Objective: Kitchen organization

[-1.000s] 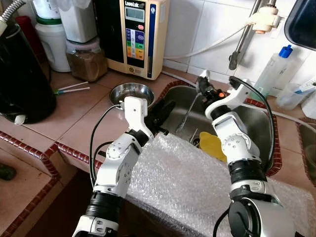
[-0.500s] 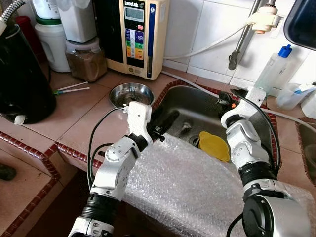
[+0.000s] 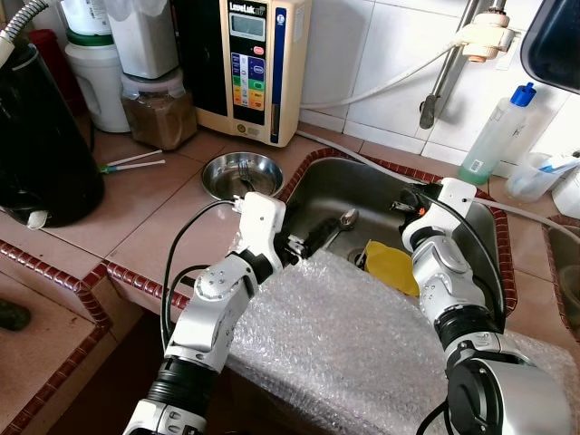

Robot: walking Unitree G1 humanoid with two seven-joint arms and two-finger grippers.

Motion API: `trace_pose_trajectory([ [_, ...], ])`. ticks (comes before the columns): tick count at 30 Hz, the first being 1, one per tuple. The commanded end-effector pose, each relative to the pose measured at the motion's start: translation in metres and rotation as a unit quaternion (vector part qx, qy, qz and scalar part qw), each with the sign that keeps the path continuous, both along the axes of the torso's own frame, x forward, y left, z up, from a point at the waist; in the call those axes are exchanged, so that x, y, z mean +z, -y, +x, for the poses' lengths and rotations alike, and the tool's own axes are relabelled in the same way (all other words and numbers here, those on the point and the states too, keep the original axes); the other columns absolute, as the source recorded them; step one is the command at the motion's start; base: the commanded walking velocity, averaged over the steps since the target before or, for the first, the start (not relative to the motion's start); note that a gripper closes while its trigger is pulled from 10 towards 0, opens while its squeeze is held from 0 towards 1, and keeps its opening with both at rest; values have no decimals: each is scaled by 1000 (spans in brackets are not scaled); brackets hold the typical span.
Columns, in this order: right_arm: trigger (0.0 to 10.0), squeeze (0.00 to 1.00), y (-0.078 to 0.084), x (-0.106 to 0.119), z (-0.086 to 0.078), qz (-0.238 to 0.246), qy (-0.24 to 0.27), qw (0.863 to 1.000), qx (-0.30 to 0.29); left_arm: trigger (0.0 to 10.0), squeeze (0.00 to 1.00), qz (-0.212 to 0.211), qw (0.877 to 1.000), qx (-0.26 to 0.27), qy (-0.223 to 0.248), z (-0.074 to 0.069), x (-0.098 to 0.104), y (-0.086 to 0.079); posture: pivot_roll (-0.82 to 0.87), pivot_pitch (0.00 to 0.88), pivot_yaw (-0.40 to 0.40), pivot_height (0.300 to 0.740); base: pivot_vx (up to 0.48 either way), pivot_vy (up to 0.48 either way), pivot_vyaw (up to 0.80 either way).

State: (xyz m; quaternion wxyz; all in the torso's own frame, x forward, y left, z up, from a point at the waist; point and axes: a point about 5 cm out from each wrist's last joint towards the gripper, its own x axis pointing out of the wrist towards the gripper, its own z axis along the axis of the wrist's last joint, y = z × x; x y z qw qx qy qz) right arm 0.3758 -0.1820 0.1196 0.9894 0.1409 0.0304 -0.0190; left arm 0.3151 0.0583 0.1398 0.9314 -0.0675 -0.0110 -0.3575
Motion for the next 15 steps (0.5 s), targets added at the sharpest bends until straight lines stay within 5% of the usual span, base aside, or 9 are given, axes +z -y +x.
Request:
trace_pose_trajectory([
  [1,10000,1000,4,-4,-2,-38,-12,999,5,10000,1000,6,1000,29,10,7,4,-5,51,0,-55,740,0,0,0],
  [15,10000,1000,-23,-8,-13,-114,33,989,87,10000,1000,43,989,134,39,33,8,-27,31,0,-46,740,0,0,0],
])
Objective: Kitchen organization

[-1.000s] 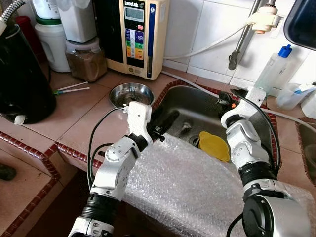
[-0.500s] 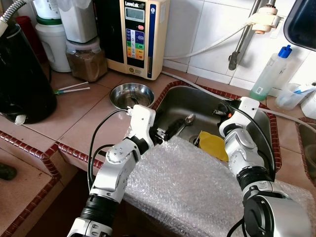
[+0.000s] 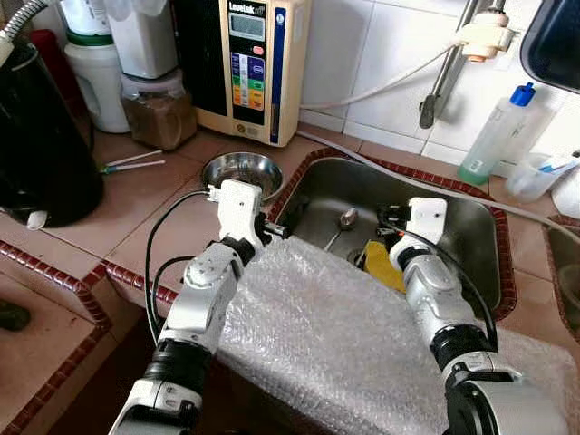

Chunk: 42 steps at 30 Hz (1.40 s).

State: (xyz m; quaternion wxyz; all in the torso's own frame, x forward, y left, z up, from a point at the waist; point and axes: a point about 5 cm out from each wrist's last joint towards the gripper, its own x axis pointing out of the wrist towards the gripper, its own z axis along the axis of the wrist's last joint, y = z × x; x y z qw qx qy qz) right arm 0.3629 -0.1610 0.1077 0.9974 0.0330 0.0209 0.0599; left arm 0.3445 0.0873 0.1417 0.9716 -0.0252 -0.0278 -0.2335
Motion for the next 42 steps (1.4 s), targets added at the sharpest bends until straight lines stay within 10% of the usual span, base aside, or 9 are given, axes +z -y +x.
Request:
trace_pose_trajectory([
  [1,10000,1000,-3,4,-1,-8,15,1000,10,10000,1000,11,1000,4,17,4,6,1,31,0,-46,740,0,0,0],
  [16,10000,1000,-39,8,-13,-11,48,994,102,10000,1000,42,998,41,7,18,-4,-2,20,0,-42,740,0,0,0],
  [17,10000,1000,-44,10,-15,-4,49,991,123,10000,776,42,998,44,2,19,-5,-2,20,0,-42,740,0,0,0],
  [18,10000,1000,-44,10,-15,-4,49,991,123,10000,776,42,998,44,2,19,-5,-2,20,0,-42,740,0,0,0],
  [19,10000,1000,-50,12,-18,-7,54,987,149,10000,0,43,998,47,-2,20,-7,-3,20,0,-42,740,0,0,0],
  [35,10000,863,-61,22,-36,-15,75,971,228,10000,0,65,995,69,-39,25,-22,-4,-2,0,-34,740,0,0,0],
  [36,10000,859,-61,23,-37,-14,74,970,230,8941,0,68,994,72,-40,25,-23,-4,-4,0,-34,740,0,0,0],
  [38,10000,855,-62,23,-38,-15,72,970,232,0,0,70,994,74,-43,26,-24,-5,-4,0,-33,740,0,0,0],
  [42,10000,851,-62,23,-40,-18,68,969,235,0,0,74,993,76,-47,27,-25,-6,-4,0,-31,740,0,0,0],
])
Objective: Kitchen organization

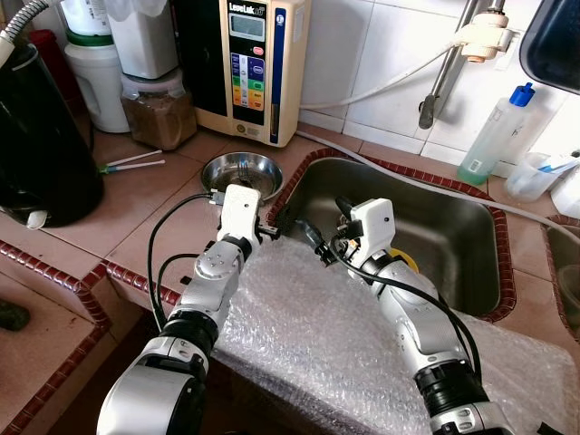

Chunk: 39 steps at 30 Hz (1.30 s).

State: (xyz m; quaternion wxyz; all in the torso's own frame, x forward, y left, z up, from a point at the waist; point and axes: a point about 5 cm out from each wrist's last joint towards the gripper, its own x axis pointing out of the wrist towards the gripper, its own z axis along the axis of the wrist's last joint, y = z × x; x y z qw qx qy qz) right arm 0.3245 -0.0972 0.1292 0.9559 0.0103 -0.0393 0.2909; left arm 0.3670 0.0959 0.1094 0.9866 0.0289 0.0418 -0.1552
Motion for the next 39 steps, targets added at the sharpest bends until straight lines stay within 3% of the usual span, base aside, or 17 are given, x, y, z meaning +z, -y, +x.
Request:
trace_pose_trajectory([
  [1,10000,851,2,1,-2,-6,1,1000,3,0,0,9,1000,-4,9,4,7,2,-4,0,-31,740,0,0,0],
  [24,10000,847,4,0,-1,-10,-7,1000,-7,0,0,42,998,38,-19,4,-6,-18,3,0,-28,740,0,0,0],
  [39,10000,851,5,1,1,-14,-6,1000,-8,0,0,62,995,76,4,8,4,-30,7,0,-37,740,0,0,0],
])
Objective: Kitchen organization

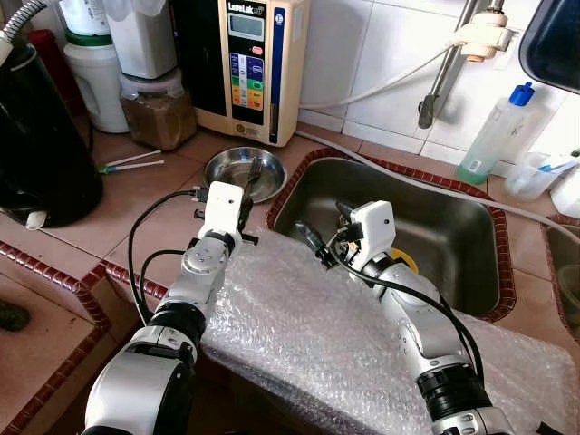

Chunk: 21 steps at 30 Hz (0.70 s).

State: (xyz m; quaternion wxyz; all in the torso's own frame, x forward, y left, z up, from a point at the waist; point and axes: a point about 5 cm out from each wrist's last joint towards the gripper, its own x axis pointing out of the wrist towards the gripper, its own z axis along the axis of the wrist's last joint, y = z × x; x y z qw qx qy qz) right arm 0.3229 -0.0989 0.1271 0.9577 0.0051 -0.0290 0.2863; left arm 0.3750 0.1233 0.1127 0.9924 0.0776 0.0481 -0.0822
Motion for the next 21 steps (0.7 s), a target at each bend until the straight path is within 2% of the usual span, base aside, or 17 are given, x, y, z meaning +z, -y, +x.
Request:
trace_pose_trajectory([
  [1,10000,851,3,3,3,-6,3,1000,-3,0,0,14,1000,8,3,1,2,-3,7,0,-38,740,0,0,0],
  [9,10000,847,3,4,4,-7,3,1000,-3,0,0,20,999,10,22,2,12,-5,9,0,-42,740,0,0,0],
  [21,10000,847,3,4,4,-7,3,1000,-3,0,0,20,999,10,22,2,12,-5,9,0,-42,740,0,0,0],
])
